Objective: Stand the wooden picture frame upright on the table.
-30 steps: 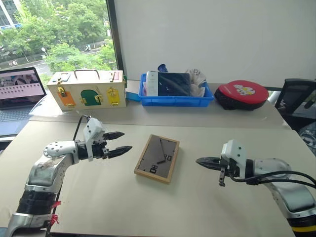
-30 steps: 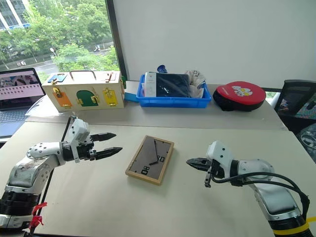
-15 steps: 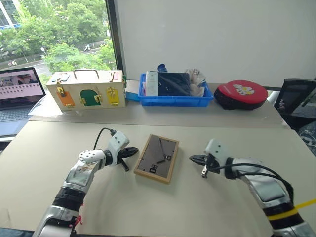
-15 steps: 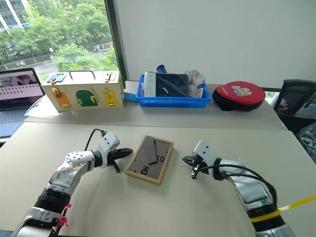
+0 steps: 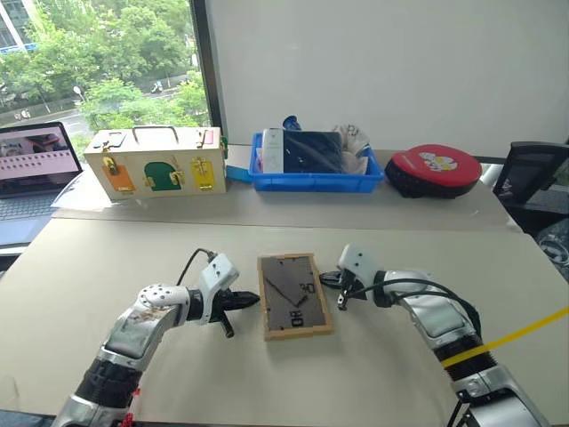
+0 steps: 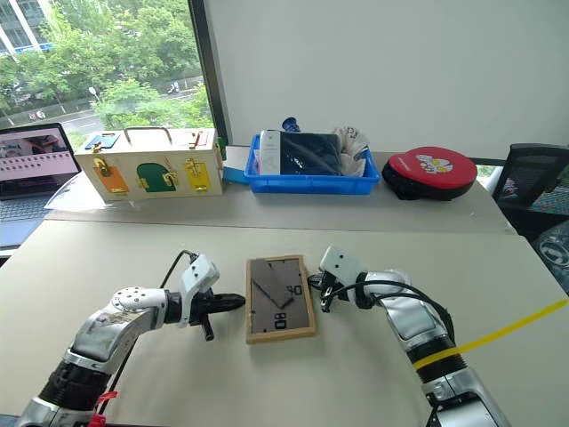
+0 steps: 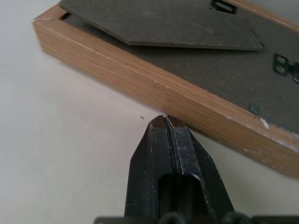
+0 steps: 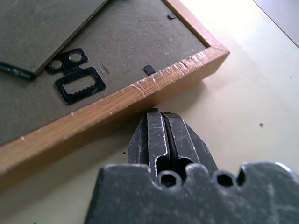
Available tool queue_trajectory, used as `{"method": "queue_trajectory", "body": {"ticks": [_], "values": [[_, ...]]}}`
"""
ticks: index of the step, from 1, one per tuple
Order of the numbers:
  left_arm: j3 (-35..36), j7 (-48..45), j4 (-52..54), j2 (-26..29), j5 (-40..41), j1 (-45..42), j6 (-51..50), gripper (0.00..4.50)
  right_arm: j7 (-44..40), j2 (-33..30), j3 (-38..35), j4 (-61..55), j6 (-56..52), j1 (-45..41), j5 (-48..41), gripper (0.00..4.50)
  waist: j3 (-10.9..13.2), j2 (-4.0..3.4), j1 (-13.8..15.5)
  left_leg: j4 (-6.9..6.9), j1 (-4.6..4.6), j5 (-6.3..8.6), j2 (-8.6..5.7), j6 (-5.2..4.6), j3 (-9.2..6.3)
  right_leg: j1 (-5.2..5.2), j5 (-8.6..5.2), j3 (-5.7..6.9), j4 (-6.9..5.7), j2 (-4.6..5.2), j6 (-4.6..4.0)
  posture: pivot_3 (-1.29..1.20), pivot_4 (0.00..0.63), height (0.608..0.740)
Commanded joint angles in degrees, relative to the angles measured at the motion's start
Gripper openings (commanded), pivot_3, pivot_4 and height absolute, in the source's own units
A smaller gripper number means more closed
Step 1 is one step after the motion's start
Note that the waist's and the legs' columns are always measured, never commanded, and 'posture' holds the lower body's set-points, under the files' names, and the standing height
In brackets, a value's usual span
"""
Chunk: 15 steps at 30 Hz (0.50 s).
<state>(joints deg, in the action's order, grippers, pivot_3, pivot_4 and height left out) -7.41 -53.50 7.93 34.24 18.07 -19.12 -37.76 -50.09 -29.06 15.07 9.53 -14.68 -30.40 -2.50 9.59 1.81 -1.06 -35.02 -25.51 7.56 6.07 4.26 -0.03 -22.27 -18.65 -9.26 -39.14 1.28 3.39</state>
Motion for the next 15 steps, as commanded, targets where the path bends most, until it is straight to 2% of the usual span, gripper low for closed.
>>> {"method": "queue_trajectory", "body": {"ticks": [1,9,15], "values": [[0.39,1.99,0.03,1.03,-1.95,0.01,1.91,0.04,-2.1,-0.22,1.2,-1.08,0.47,0.47,0.52,0.0,0.0,0.0,-0.04,-0.01,0.0,0.0,0.0,0.0,0.0,0.01,0.0,0.0,0.0,0.0,0.0,0.0,0.15,0.704],[1.14,4.68,-5.08,0.44,-4.08,-1.38,6.55,0.04,-5.75,-6.17,1.7,-13.26,-10.14,7.95,-0.75,0.0,-0.01,-0.01,0.3,0.01,0.01,0.01,-0.01,0.0,0.0,0.02,-0.01,0.0,0.01,0.0,-0.01,0.0,0.15,0.704],[-0.66,6.53,-5.17,-3.45,-4.0,-2.47,7.13,0.04,-7.87,-9.43,3.17,-20.31,-14.71,12.51,-1.85,0.0,-0.09,0.01,0.54,-0.03,0.02,0.01,-0.01,0.0,-0.02,0.08,-0.01,0.02,0.02,0.02,0.0,0.0,0.15,0.704]]}}
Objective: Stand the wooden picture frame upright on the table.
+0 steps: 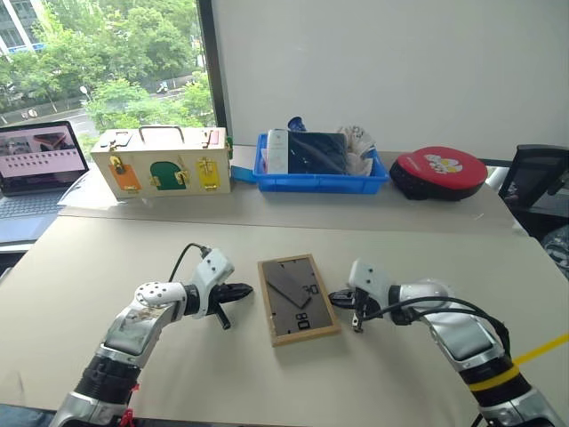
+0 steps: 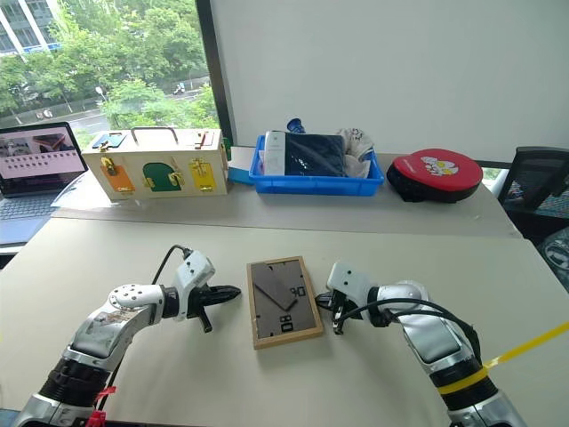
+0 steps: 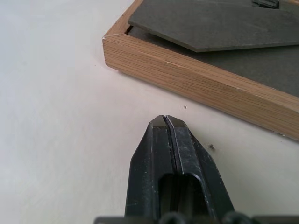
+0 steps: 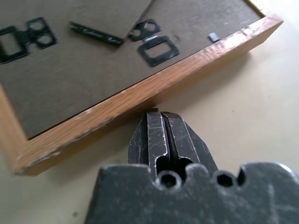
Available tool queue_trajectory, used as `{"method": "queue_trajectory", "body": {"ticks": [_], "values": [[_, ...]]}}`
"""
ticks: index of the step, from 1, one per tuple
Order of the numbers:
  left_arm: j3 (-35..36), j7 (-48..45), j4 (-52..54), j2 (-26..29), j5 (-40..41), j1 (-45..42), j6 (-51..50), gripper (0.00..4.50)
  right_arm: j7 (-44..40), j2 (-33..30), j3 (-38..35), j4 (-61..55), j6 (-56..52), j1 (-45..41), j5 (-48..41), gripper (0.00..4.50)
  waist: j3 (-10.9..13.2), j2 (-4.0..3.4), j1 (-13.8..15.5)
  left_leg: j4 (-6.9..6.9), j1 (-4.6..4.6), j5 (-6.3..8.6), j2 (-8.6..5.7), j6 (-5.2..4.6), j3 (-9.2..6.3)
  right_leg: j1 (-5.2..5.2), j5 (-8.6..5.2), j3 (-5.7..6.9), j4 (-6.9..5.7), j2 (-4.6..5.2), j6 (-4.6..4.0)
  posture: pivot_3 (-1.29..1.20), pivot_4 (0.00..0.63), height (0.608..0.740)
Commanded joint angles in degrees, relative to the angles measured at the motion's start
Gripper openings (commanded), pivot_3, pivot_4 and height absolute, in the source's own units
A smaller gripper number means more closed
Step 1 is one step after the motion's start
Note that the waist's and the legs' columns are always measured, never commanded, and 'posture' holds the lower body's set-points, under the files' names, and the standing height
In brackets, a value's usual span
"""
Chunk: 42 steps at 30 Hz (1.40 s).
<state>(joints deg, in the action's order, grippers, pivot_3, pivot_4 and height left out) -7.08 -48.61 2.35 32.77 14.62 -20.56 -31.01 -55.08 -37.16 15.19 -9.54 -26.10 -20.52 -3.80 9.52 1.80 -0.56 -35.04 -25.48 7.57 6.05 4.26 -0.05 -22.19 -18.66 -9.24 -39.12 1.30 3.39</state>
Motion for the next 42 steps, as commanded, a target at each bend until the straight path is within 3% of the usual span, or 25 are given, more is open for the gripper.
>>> {"method": "queue_trajectory", "body": {"ticks": [1,11,24,34,42], "values": [[-1.36,2.0,0.54,-2.82,-0.68,-1.13,0.34,0.04,-2.88,-1.46,3.09,-1.6,-3.66,2.73,-0.63,0.0,-0.04,0.04,0.03,-0.01,0.0,0.0,0.0,0.0,0.0,0.01,0.0,0.01,0.0,0.0,0.0,0.0,0.15,0.704],[-2.69,3.71,1.02,-6.47,-1.28,-2.39,-0.55,0.04,-2.06,0.85,4.43,-2.86,-5.11,2.32,-0.36,0.0,-0.07,0.07,-0.17,-0.01,0.01,0.0,0.0,0.0,-0.06,0.02,0.0,0.03,0.0,0.0,0.0,0.0,0.15,0.704],[-0.34,-2.74,9.31,2.63,3.14,5.32,-4.59,0.04,3.38,1.5,1.43,9.03,0.7,-2.89,3.77,0.0,-0.14,0.12,-0.88,-0.01,0.24,-0.05,0.01,0.03,-0.06,0.16,-0.01,0.03,0.0,0.0,0.03,0.0,0.15,0.704],[-2.68,-2.3,11.4,0.2,4.28,3.8,-6.75,0.04,2.15,5.52,3.63,9.15,0.76,-6.57,2.79,0.0,-0.17,0.17,-1.38,0.04,0.22,-0.2,0.01,-0.01,-0.06,0.11,-0.02,0.03,0.0,-0.01,0.29,0.0,0.15,0.704],[0.86,-2.42,8.26,4.17,2.91,5.19,-4.76,0.04,1.15,1.68,0.0,6.81,-2.09,-3.06,1.38,0.0,-0.17,0.17,-1.82,0.11,0.2,-0.19,0.0,-0.01,-0.06,0.09,0.06,0.03,0.0,0.0,0.05,0.0,0.15,0.704]]}}
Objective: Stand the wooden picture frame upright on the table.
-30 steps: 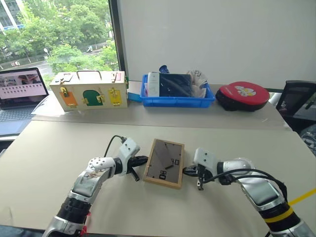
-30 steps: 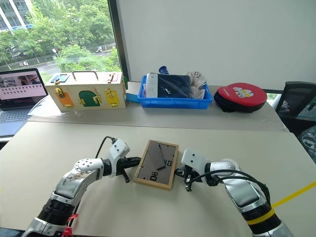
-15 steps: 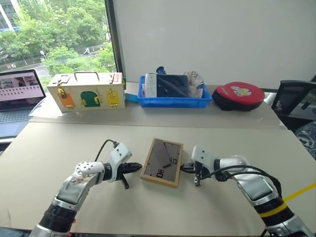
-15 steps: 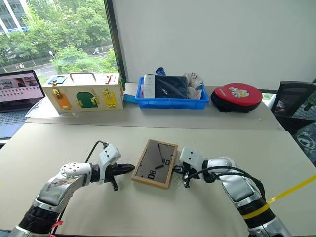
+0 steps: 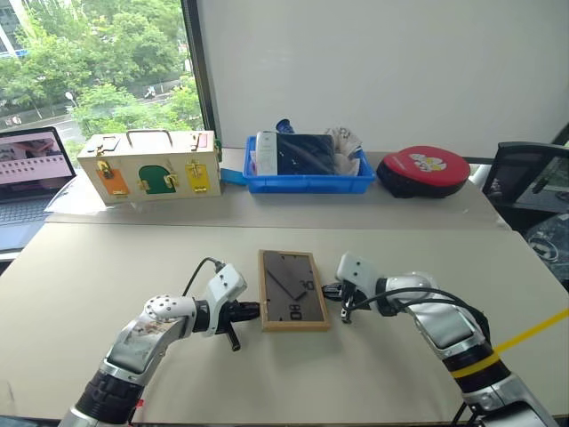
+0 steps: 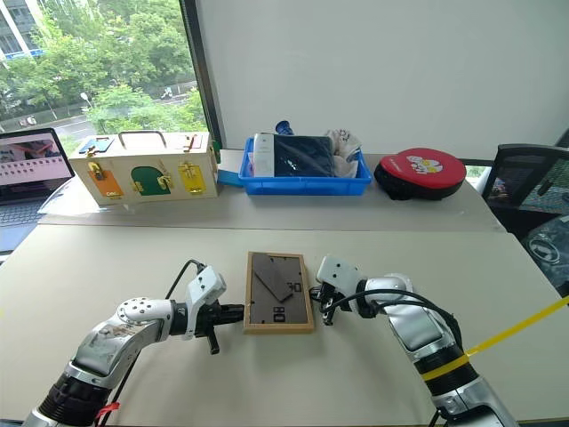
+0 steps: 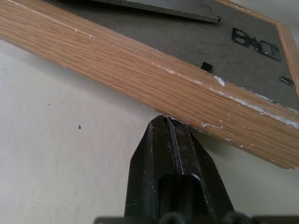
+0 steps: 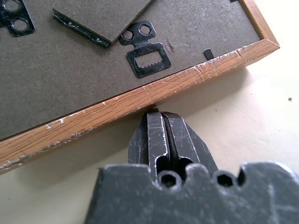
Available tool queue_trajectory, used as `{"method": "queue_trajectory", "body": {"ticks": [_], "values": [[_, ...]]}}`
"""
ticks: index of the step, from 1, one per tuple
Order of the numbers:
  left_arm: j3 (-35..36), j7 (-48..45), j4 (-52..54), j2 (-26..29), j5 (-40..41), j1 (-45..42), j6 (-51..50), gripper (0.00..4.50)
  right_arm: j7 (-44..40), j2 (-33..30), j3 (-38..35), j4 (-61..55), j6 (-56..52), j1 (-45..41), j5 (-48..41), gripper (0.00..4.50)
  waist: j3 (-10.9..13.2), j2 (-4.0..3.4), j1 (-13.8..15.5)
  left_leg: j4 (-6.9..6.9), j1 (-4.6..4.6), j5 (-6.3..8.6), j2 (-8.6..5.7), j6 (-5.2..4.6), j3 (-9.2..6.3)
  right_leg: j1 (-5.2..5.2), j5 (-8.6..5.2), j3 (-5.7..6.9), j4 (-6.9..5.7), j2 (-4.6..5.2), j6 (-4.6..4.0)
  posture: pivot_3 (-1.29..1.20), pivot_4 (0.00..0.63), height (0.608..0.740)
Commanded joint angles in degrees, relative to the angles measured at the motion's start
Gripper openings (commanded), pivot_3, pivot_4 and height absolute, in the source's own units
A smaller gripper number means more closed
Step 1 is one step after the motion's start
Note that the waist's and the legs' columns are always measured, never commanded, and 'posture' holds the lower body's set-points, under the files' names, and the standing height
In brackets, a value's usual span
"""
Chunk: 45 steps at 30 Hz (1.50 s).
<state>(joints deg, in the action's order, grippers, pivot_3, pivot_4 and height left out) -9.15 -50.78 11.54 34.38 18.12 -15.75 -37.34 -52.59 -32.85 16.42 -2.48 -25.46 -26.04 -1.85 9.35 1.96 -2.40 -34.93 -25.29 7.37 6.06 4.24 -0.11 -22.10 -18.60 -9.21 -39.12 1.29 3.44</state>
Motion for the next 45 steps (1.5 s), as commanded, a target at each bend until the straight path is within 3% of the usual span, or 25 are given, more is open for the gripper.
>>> {"method": "queue_trajectory", "body": {"ticks": [1,6,10,14,17,22,28,31,38,44,45], "values": [[3.91,-1.11,-1.63,4.1,-0.54,0.88,2.12,0.04,-1.79,-3.84,-2.09,-0.45,-2.43,3.01,-0.83,0.0,0.0,0.0,0.16,0.01,-0.01,0.0,0.0,0.0,0.0,0.0,0.0,0.0,0.0,0.0,-0.01,0.0,0.15,0.704],[8.73,-5.08,-4.93,9.98,0.85,3.07,5.14,0.04,-3.22,-7.55,-5.89,-2.06,-3.06,4.54,-3.65,0.0,0.01,0.0,0.52,0.08,-0.03,0.01,-0.01,0.0,0.01,-0.05,-0.04,0.0,0.06,0.02,-0.04,0.0,0.15,0.704],[11.93,-5.89,-5.52,10.45,3.78,2.35,2.98,0.04,-6.96,-7.52,-10.78,-4.97,-6.03,6.22,-12.02,0.0,0.03,0.02,0.72,0.08,-0.06,0.01,-0.01,0.0,0.02,-0.07,-0.1,0.01,0.07,0.04,0.04,0.0,0.15,0.704],[18.4,-1.17,-1.6,6.68,15.88,-2.16,-14.24,0.04,-12.74,-10.71,-14.49,-9.54,-14.74,7.78,-21.57,0.0,0.18,-0.04,0.97,0.06,-0.27,0.01,-0.01,0.0,0.01,-0.2,-0.09,0.03,0.06,0.03,0.04,0.0,0.15,0.704],[22.89,-0.49,1.41,5.73,25.31,-4.28,-23.9,0.0,-15.98,-14.26,-14.83,-12.33,-17.94,8.7,-25.37,0.79,0.25,0.0,1.15,0.02,-0.34,0.02,-0.01,-0.02,-0.02,-0.21,-0.08,0.06,0.06,0.03,0.06,0.0,0.15,0.704],[24.86,3.51,-0.08,6.81,30.63,-6.63,-35.66,1.48,-13.98,-12.93,-17.68,-13.82,-21.83,5.38,-31.18,2.5,0.25,0.0,0.02,0.07,-0.26,0.04,0.0,-0.04,-0.08,-0.19,-0.19,0.11,0.06,0.02,0.2,0.0,0.15,0.704],[27.75,7.49,1.08,5.95,35.46,-5.34,-44.22,3.76,-13.38,-14.2,-18.06,-14.26,-24.37,3.98,-34.03,4.5,0.27,0.03,-0.13,0.09,-0.29,0.04,-0.01,-0.04,-0.13,-0.19,-0.05,0.16,0.07,0.03,-0.06,0.0,0.15,0.704],[31.52,10.22,1.16,3.49,39.71,-6.4,-50.44,4.42,-13.69,-15.36,-17.59,-13.56,-23.5,4.05,-33.6,4.5,0.31,0.07,0.1,0.05,-0.34,0.04,-0.04,-0.04,-0.15,-0.19,-0.05,0.2,0.08,0.07,-0.06,0.0,0.15,0.704],[35.42,22.77,-0.96,-5.81,44.0,-8.36,-55.16,4.42,-11.19,-15.44,-13.31,-7.59,-9.43,3.16,-22.22,4.5,0.31,0.07,0.03,0.03,-0.33,0.03,-0.1,-0.04,-0.24,-0.15,-0.04,0.28,0.09,0.11,-0.06,0.0,0.15,0.704],[35.84,31.53,-3.65,-5.41,52.68,-7.99,-55.16,4.42,-12.28,-15.26,-11.99,-4.22,-1.65,1.89,-17.74,4.5,0.31,0.07,-0.21,0.08,-0.33,0.03,-0.1,-0.04,-0.27,-0.16,-0.03,0.28,0.08,0.11,-0.09,0.0,0.15,0.704],[35.76,32.72,-4.36,-4.93,53.79,-8.02,-55.16,4.5,-12.27,-15.0,-12.02,-3.54,-1.11,1.4,-17.59,4.25,0.31,0.07,-0.21,0.08,-0.33,0.03,-0.1,-0.03,-0.27,-0.16,-0.02,0.28,0.08,0.12,-0.09,0.0,0.15,0.704]]}}
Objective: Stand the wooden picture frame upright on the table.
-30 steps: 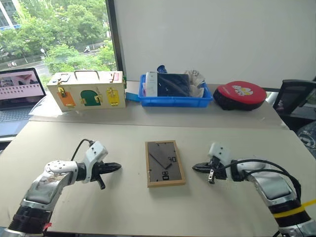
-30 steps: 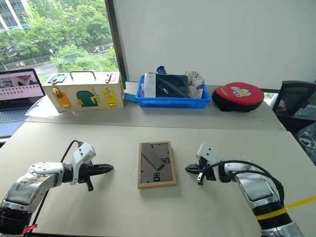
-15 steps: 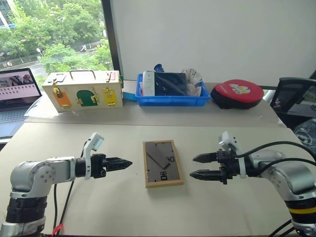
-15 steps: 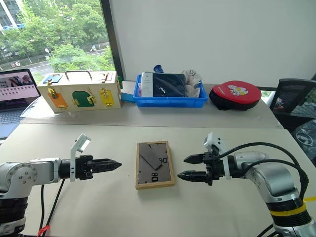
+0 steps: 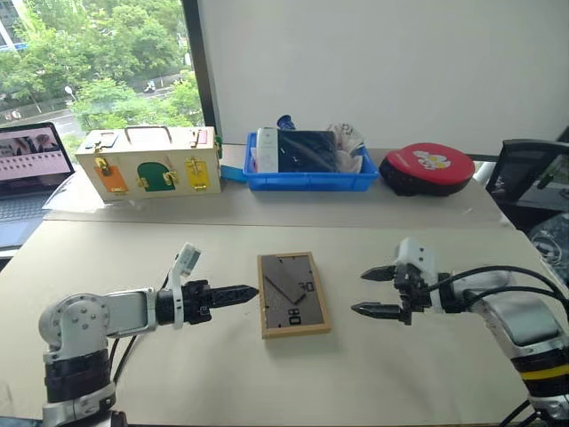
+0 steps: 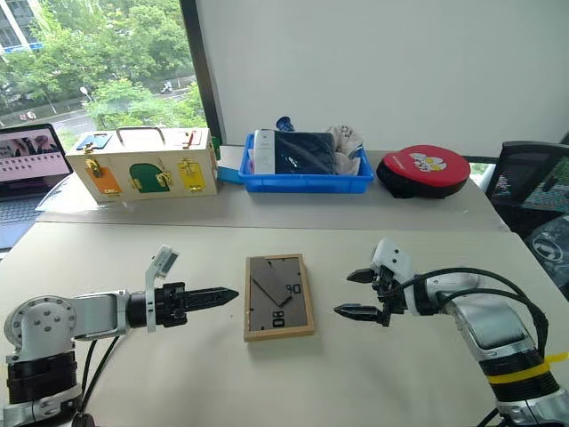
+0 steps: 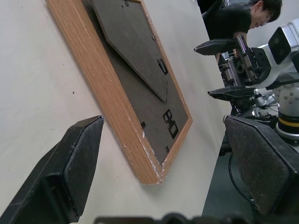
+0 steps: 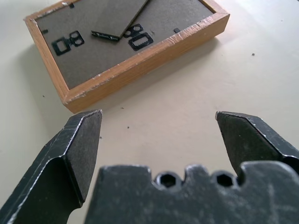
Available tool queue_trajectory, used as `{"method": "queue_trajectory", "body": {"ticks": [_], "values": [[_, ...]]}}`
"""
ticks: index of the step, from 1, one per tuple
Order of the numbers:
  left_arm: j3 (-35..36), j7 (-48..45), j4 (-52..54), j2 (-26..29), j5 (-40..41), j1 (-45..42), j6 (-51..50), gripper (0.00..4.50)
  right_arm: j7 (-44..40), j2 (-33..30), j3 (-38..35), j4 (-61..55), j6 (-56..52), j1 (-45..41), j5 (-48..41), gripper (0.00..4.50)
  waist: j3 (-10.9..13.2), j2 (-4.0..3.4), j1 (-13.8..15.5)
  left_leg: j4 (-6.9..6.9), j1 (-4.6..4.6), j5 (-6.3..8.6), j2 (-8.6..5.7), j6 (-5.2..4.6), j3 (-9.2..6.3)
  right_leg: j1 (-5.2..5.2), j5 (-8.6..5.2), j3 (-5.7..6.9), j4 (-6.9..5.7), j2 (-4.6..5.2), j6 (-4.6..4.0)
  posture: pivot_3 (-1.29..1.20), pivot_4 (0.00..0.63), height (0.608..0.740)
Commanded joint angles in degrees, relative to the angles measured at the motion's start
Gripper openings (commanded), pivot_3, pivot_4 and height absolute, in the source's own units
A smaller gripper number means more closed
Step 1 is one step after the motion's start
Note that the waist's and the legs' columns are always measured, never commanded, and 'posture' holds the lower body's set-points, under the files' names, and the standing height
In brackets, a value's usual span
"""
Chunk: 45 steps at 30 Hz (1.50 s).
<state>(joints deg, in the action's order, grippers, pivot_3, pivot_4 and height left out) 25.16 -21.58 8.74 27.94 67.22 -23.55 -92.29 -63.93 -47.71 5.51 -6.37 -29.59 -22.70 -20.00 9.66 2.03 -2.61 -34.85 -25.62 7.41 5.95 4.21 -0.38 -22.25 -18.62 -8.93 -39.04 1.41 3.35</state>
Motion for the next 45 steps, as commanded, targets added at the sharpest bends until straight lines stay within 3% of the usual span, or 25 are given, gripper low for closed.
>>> {"method": "queue_trajectory", "body": {"ticks": [1,7,13,22,31,41,45], "values": [[1.34,4.54,-2.02,1.88,5.68,-0.22,-0.21,4.5,-0.88,0.05,-1.11,0.83,3.4,-2.29,0.69,3.99,0.0,0.0,0.0,-0.01,0.0,0.0,0.0,0.0,0.0,0.0,0.0,0.0,0.0,0.0,0.0,0.0,0.15,0.704],[-1.58,10.96,-5.28,3.14,11.8,0.29,-0.21,4.5,-0.4,1.65,3.86,7.34,13.83,-4.02,8.95,2.16,0.0,0.0,0.13,-0.02,0.01,0.0,-0.03,0.01,-0.01,0.03,0.0,0.02,0.0,0.03,0.0,0.0,0.15,0.704],[-1.6,20.96,-9.25,-3.08,10.06,-2.95,-0.21,4.5,0.31,6.04,6.2,12.15,17.7,-5.36,11.67,0.09,0.0,0.0,0.45,-0.04,0.01,-0.03,-0.07,0.05,-0.06,0.08,0.01,0.06,-0.01,0.04,0.0,0.0,0.15,0.704],[-8.19,22.37,-8.42,-6.17,13.23,-1.07,-0.21,4.5,0.22,10.35,8.38,11.7,19.15,-5.22,13.56,0.03,-0.01,-0.01,1.11,-0.04,0.04,-0.07,-0.11,0.12,-0.11,0.13,0.03,0.09,-0.03,0.07,0.0,0.0,0.15,0.704],[-9.1,24.57,-9.64,-13.04,11.55,-0.88,1.11,4.5,1.5,13.1,9.61,10.27,18.05,-4.89,14.62,0.03,-0.07,-0.07,1.9,-0.06,0.12,-0.07,-0.13,0.12,-0.11,0.24,0.03,0.1,-0.03,0.08,0.01,0.0,0.15,0.704],[-8.55,24.57,-10.84,-16.51,9.3,-2.57,3.92,4.5,2.19,13.57,9.05,9.75,17.34,-4.14,15.02,0.03,-0.09,-0.1,2.15,-0.1,0.12,-0.08,-0.19,0.13,-0.15,0.28,0.04,0.12,-0.02,0.11,0.04,0.0,0.15,0.704],[-7.35,23.35,-10.74,-15.0,9.16,-2.15,3.67,3.66,2.19,13.03,8.92,9.85,17.33,-3.83,15.2,0.0,-0.09,-0.1,1.99,-0.1,0.11,-0.08,-0.19,0.14,-0.16,0.27,0.04,0.12,-0.02,0.11,0.04,0.0,0.15,0.704]]}}
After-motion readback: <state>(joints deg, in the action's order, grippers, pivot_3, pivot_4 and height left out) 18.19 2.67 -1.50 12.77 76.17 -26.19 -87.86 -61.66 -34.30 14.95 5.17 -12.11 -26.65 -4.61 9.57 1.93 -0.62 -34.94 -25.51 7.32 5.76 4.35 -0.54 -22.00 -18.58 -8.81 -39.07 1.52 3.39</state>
